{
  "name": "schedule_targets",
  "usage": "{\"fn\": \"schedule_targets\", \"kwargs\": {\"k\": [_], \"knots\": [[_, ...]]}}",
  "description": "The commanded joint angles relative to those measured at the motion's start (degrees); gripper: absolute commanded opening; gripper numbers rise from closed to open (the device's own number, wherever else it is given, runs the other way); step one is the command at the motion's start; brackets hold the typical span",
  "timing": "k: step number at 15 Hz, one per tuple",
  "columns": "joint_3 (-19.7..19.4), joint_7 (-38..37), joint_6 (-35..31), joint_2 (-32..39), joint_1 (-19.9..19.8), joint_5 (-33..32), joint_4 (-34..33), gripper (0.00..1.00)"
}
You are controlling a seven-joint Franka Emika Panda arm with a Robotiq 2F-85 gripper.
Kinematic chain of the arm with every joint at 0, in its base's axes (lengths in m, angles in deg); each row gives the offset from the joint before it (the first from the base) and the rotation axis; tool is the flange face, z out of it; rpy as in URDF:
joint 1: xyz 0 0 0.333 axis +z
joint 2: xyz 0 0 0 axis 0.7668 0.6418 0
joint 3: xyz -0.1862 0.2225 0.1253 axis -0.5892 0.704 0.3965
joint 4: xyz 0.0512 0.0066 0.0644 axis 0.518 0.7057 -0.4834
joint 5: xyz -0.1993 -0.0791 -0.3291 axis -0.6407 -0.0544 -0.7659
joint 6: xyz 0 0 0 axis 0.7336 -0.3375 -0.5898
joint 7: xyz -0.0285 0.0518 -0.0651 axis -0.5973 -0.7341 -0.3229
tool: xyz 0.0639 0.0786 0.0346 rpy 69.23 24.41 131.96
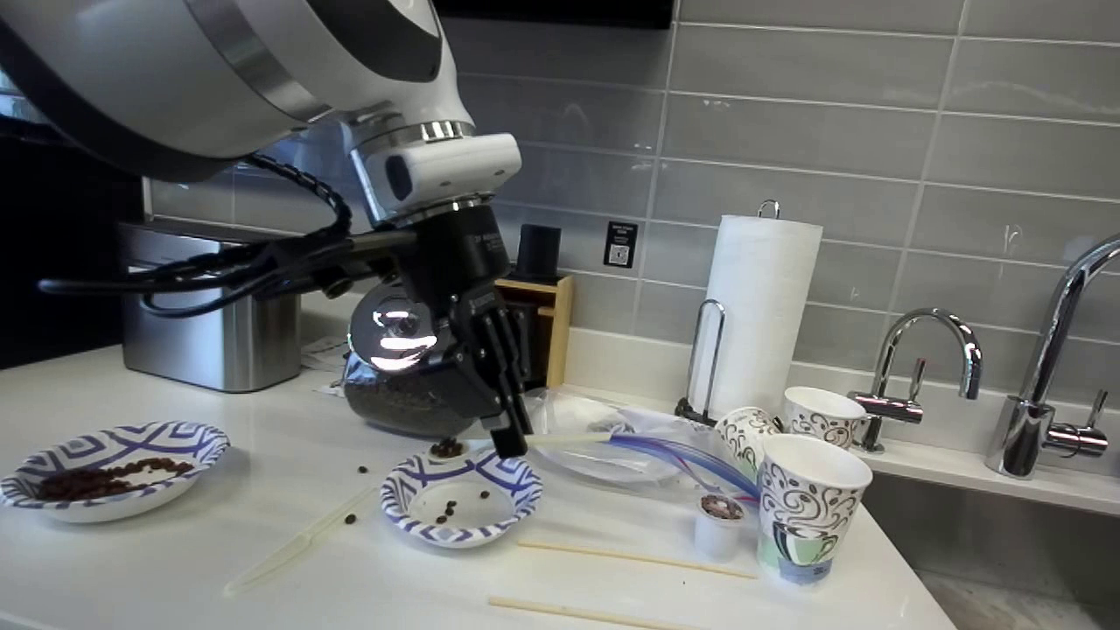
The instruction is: Transfer a spoonful of contents from the left bowl into the right bowl
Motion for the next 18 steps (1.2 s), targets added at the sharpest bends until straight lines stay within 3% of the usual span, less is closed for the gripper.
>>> {"fn": "schedule_targets", "kwargs": {"k": [1, 9, 18], "knots": [[-0.6, -9.9, -0.4, 2.4, 1.8, -7.9, -2.7, 0.03], [0.2, -29.8, 4.5, 2.0, 6.1, -28.7, -2.0, 0.03], [1.5, -43.6, 12.9, 0.3, 9.8, -40.3, 1.4, 0.03]]}}
